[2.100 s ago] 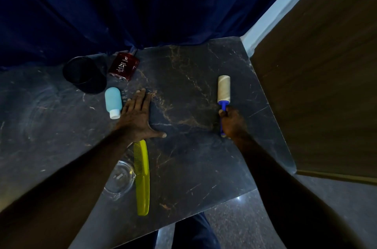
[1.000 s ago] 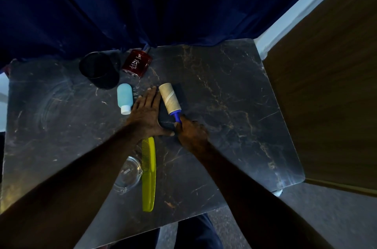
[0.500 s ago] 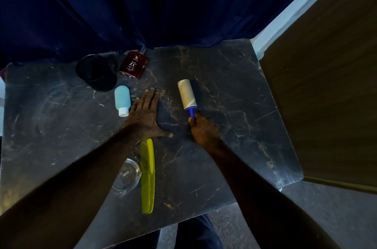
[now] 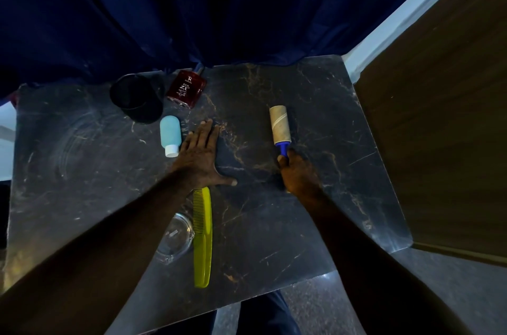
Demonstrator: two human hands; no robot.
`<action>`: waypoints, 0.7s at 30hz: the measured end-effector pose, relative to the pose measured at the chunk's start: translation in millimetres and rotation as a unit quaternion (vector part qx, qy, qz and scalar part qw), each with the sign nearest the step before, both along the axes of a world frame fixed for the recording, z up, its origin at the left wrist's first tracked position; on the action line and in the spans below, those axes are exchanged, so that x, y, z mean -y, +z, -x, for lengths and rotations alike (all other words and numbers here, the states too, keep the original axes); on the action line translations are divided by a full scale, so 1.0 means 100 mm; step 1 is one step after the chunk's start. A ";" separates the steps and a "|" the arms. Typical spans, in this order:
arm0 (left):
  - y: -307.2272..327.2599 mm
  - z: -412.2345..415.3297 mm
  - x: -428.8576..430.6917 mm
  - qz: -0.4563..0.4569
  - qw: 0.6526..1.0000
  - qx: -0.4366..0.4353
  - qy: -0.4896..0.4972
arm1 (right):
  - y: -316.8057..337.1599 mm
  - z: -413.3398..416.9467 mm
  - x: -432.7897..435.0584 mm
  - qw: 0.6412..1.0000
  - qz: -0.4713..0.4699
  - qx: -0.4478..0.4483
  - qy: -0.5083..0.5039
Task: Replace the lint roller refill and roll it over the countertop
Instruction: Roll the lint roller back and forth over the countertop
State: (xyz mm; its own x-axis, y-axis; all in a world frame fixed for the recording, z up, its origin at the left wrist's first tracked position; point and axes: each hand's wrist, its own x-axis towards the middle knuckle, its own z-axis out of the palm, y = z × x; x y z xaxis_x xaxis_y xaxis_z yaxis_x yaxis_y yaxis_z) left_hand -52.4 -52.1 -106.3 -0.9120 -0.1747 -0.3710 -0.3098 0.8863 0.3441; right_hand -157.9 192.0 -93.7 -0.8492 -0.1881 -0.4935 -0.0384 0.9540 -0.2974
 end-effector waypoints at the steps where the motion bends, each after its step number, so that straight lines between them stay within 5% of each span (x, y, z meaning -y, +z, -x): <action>1: 0.00 0.00 0.00 0.000 1.000 0.000 0.001 | -0.01 0.01 0.00 1.000 0.001 0.001 -0.001; 21: 0.02 0.00 -0.01 -0.004 1.000 0.003 0.006 | -0.12 0.44 -0.90 0.979 0.072 -0.033 -0.187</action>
